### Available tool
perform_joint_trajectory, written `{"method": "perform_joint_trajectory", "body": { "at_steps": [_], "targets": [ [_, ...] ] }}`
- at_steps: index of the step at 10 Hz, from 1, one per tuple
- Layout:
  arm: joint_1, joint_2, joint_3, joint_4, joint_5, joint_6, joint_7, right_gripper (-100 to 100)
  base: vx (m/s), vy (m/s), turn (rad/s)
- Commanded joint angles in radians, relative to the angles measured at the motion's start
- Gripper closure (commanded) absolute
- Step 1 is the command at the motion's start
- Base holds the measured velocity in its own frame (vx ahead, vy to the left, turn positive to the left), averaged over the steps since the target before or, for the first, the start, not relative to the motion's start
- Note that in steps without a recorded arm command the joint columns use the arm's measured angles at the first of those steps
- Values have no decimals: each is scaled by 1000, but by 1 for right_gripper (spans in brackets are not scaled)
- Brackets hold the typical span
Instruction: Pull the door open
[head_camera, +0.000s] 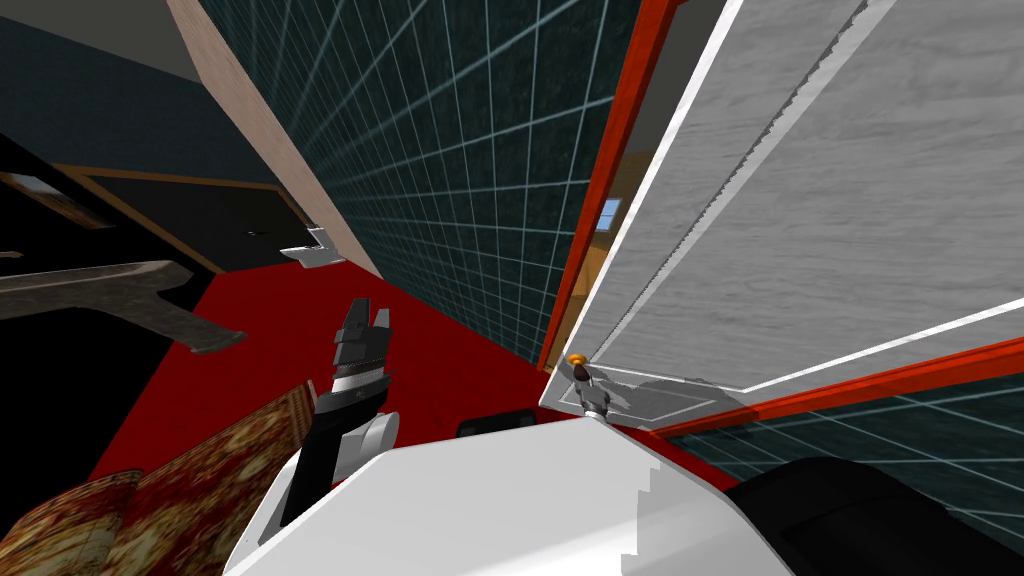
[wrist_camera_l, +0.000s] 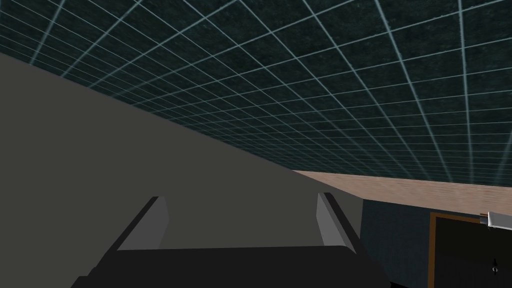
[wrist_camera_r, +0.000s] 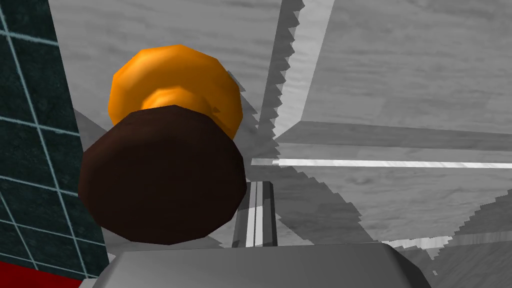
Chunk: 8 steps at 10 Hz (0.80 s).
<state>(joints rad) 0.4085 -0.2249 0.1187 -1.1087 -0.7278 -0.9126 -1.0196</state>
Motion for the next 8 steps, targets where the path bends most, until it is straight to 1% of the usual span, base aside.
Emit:
{"method": "perform_joint_trajectory", "body": {
  "at_steps": [1,3,4,6,7,8],
  "targets": [
    [-30,9,25,1,3,-16,-30,-100,-37,-13,33],
    [-21,12,44,-14,-29,-13,-96,-100,-59,-7,65],
    [-21,12,44,-14,-29,-13,-96,-100,-62,-10,13],
    [-14,14,60,-26,-55,-11,-146,-100,-57,-12,48],
    [-14,14,60,-26,-55,-11,-146,-100,-42,-14,38],
    [-11,15,65,-30,-63,-10,-161,-100,-41,-2,15]
  ]
}}
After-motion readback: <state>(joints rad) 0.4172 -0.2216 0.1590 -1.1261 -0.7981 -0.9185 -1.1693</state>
